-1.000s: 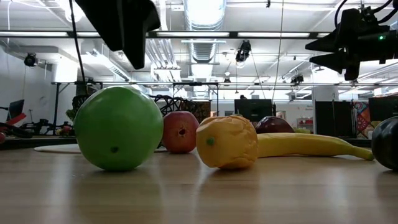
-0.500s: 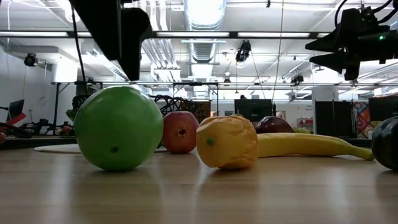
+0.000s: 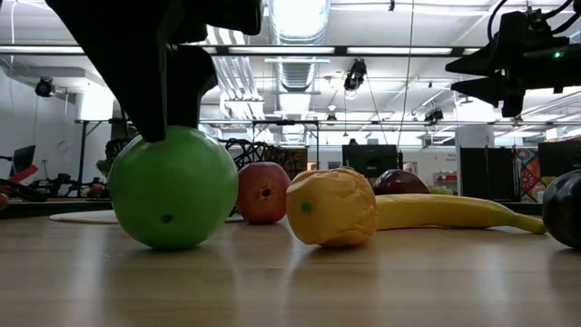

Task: Build produce basket
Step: Put the green apple into the woven basket

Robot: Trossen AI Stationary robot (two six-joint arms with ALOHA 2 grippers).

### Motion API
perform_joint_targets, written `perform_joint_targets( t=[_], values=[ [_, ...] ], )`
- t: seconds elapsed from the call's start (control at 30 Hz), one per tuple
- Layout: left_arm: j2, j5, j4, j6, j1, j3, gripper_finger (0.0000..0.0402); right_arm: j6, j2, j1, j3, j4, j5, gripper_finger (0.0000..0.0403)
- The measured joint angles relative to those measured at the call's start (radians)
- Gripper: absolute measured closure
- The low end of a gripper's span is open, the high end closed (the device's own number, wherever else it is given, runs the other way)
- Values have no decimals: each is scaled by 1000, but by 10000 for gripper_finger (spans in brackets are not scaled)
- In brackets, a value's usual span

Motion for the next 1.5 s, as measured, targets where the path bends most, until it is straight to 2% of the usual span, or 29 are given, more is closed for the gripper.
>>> perform_joint_targets(
  t=[0.2,0.6,0.83,0.97,1.07,1.17,1.27,1.33,1.5],
  values=[
    [0,7,21,0,0,-19,56,0,0,0,0,-2,0,154],
    [0,6,22,-1,0,-25,140,0,0,0,0,-3,-4,154],
    [0,-14,21,-6,0,-17,154,0,0,0,0,-10,-4,154],
    [-1,-20,-9,9,0,29,155,0,0,0,0,-13,-4,154],
    [-3,-48,-98,40,0,113,155,0,0,0,0,-17,-4,154],
    [-4,-123,-199,104,-1,216,156,0,0,0,0,-18,-3,154],
    [-5,-270,-300,204,-1,309,156,0,0,0,0,-18,-3,154],
    [-6,-424,-366,292,0,348,156,-1,0,0,0,-18,-4,154],
    [-7,-902,-515,491,36,353,156,-1,0,0,0,-19,-3,154]
  ],
)
